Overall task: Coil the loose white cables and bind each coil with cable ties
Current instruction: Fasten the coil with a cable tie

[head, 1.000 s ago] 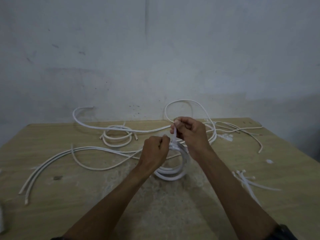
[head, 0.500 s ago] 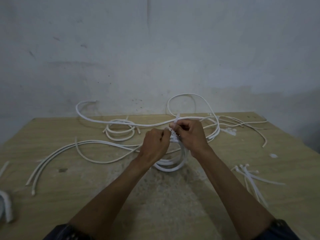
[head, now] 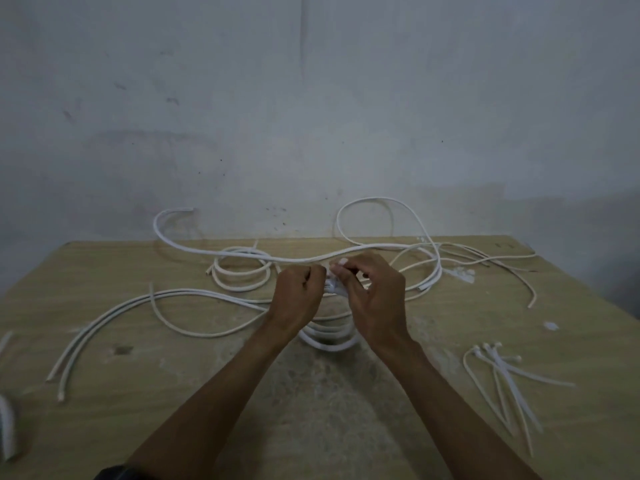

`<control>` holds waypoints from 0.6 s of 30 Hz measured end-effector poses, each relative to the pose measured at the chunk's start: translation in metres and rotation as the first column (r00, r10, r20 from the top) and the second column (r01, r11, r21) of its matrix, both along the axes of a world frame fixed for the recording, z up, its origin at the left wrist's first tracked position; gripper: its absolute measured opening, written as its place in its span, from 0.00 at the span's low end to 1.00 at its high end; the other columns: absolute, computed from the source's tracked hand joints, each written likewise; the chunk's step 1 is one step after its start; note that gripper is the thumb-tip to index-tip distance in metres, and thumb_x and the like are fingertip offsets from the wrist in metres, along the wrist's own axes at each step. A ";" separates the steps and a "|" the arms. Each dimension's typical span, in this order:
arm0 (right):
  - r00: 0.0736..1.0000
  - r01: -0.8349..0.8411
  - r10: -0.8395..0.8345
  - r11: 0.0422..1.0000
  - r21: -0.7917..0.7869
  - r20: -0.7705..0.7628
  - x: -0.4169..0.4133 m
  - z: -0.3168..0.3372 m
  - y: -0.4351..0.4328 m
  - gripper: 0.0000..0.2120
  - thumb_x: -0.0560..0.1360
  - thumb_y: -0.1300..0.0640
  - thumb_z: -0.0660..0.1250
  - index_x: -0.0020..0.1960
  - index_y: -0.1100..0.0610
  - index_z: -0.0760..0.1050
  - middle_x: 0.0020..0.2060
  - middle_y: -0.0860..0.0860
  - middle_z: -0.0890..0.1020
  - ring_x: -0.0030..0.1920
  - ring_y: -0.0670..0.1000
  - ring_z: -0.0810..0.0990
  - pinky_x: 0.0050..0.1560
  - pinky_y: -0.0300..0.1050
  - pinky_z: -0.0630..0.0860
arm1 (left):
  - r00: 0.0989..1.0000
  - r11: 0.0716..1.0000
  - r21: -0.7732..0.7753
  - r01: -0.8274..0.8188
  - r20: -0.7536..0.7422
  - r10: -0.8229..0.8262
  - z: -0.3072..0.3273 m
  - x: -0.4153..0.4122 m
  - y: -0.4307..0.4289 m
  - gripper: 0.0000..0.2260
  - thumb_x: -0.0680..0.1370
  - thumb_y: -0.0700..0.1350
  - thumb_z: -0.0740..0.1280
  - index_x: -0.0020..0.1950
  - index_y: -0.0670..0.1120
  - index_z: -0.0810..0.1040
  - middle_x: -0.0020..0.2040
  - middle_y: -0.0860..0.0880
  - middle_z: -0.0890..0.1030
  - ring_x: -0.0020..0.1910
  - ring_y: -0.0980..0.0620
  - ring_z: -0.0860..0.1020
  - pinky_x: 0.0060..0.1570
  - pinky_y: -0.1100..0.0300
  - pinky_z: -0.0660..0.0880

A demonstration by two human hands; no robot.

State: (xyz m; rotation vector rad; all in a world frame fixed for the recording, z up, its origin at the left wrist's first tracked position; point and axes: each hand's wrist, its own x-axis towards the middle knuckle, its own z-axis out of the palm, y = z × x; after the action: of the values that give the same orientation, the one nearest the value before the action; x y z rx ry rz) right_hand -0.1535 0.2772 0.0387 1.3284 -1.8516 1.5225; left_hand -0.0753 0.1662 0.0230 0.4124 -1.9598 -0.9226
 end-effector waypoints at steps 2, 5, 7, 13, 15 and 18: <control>1.000 -0.018 0.018 1.000 0.003 0.021 -0.003 0.001 -0.002 0.02 0.76 0.59 0.73 0.44 0.55 0.84 0.38 0.43 0.82 0.40 0.40 0.78 0.44 0.30 0.70 | 1.000 1.000 -0.005 -0.008 0.006 0.008 -0.002 0.001 -0.002 0.16 0.75 0.51 0.56 0.27 0.53 0.59 0.20 0.53 0.63 0.20 0.59 0.64 0.25 0.65 0.54; 0.987 -0.049 0.042 0.998 0.043 0.157 -0.008 0.014 -0.010 0.06 0.76 0.56 0.72 0.40 0.52 0.82 0.33 0.42 0.81 0.34 0.38 0.77 0.39 0.32 0.70 | 1.000 0.999 -0.044 0.003 0.019 -0.002 0.002 0.004 -0.001 0.19 0.77 0.44 0.58 0.26 0.52 0.61 0.19 0.53 0.65 0.20 0.59 0.66 0.24 0.67 0.56; 0.967 -0.072 0.058 0.996 0.045 0.248 -0.012 0.017 -0.015 0.08 0.76 0.56 0.73 0.39 0.53 0.81 0.31 0.43 0.81 0.33 0.39 0.78 0.38 0.39 0.74 | 0.999 0.998 -0.066 0.014 0.030 -0.012 0.006 0.005 0.001 0.18 0.78 0.45 0.57 0.27 0.48 0.63 0.20 0.55 0.63 0.21 0.58 0.67 0.25 0.67 0.57; 0.766 -0.227 0.226 0.971 -0.076 0.602 -0.011 0.018 -0.023 0.05 0.77 0.62 0.72 0.42 0.58 0.84 0.31 0.48 0.83 0.34 0.46 0.80 0.39 0.42 0.78 | 0.999 0.977 -0.211 0.027 0.052 -0.016 0.013 0.008 -0.002 0.23 0.81 0.46 0.57 0.26 0.54 0.57 0.20 0.53 0.59 0.21 0.56 0.66 0.25 0.64 0.56; 0.750 -0.237 0.231 0.969 -0.074 0.620 -0.008 0.019 -0.026 0.05 0.77 0.61 0.71 0.43 0.59 0.84 0.33 0.49 0.84 0.35 0.46 0.81 0.40 0.40 0.79 | 0.997 0.983 -0.181 0.026 0.072 -0.013 0.013 0.011 -0.005 0.22 0.81 0.47 0.57 0.27 0.52 0.60 0.21 0.53 0.60 0.22 0.55 0.65 0.26 0.63 0.55; 0.797 -0.316 0.260 0.949 0.010 0.544 -0.008 0.030 -0.029 0.08 0.80 0.57 0.68 0.45 0.57 0.83 0.38 0.50 0.85 0.39 0.45 0.83 0.43 0.40 0.80 | 0.993 0.995 0.061 0.082 0.083 -0.087 0.017 0.020 -0.014 0.22 0.84 0.47 0.58 0.29 0.46 0.66 0.23 0.50 0.65 0.22 0.57 0.63 0.27 0.60 0.60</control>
State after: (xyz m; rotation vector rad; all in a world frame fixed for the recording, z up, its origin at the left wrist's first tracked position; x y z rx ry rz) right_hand -0.1619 0.2484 0.0683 1.3747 -2.1464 2.1716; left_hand -0.0553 0.1520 0.0396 0.4106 -2.0450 -1.0328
